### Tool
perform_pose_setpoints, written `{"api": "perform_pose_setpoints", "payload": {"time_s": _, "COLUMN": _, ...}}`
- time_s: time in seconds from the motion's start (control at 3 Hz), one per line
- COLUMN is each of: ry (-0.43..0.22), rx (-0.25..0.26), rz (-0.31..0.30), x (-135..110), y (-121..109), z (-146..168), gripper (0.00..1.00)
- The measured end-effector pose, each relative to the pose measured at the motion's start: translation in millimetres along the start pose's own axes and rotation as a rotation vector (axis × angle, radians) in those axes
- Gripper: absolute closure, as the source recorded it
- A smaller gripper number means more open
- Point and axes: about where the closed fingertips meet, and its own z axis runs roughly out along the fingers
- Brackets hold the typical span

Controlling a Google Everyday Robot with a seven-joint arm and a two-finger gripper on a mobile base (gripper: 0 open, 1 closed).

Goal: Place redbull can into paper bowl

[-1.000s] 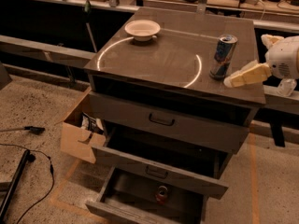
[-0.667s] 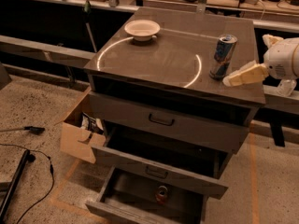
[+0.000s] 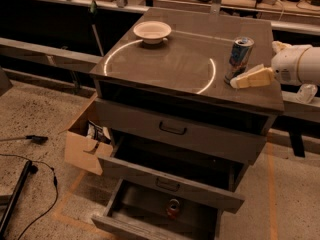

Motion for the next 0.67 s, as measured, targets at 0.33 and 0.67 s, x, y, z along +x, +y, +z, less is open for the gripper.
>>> {"api": "perform_pose_setpoints", "payload": {"time_s": 0.33, "ry": -0.054, "rx": -0.022, "rz": 0.102, "x": 5.1, "y": -2.1, "z": 14.5, "gripper": 0.00}}
{"api": "perform_pose_setpoints", "payload": {"time_s": 0.67, "ry": -0.125, "rx": -0.029, "rz": 0.158, "x": 4.9, "y": -6.8, "z": 23.8, "gripper": 0.12}}
